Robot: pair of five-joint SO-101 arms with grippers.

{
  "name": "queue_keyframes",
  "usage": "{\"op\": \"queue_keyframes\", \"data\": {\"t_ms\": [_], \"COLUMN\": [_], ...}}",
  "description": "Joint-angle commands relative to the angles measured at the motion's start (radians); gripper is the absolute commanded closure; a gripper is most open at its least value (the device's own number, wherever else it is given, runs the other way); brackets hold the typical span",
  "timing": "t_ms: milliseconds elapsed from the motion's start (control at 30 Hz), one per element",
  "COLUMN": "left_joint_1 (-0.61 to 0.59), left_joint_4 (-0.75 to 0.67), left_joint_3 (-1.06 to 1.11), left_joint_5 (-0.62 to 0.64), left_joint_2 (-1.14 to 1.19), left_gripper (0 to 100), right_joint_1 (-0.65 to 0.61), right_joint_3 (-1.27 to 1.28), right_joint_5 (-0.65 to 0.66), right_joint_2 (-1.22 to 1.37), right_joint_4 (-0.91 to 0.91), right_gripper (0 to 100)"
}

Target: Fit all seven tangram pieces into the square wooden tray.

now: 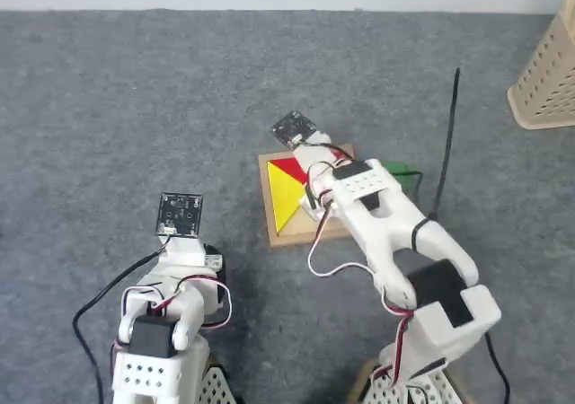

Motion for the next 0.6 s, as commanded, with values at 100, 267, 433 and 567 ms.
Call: {"op": "queue_keyframes", "data": {"t_ms": [100,267,433,567], "left_joint_1": [-0.003,-0.003,-0.003,-0.003], "left_joint_4": [0.005,0.005,0.005,0.005], "left_joint_3": [-0.008,-0.008,-0.008,-0.008], "left_joint_5": [-0.005,-0.005,-0.005,-0.005], "left_joint_2": [-0.015,-0.015,-0.015,-0.015], "left_gripper": [99,99,99,99], "right_joint_1": [0.028,0.019,0.027,0.03], "right_joint_3": [-0.064,-0.023,0.087,0.176], "right_joint_5": [-0.02,-0.078,-0.08,-0.078], "right_joint_2": [-0.016,-0.076,-0.239,-0.371], "right_joint_4": [-0.025,-0.048,-0.093,-0.094], "right_gripper": [99.1,99.1,99.1,99.0]}}
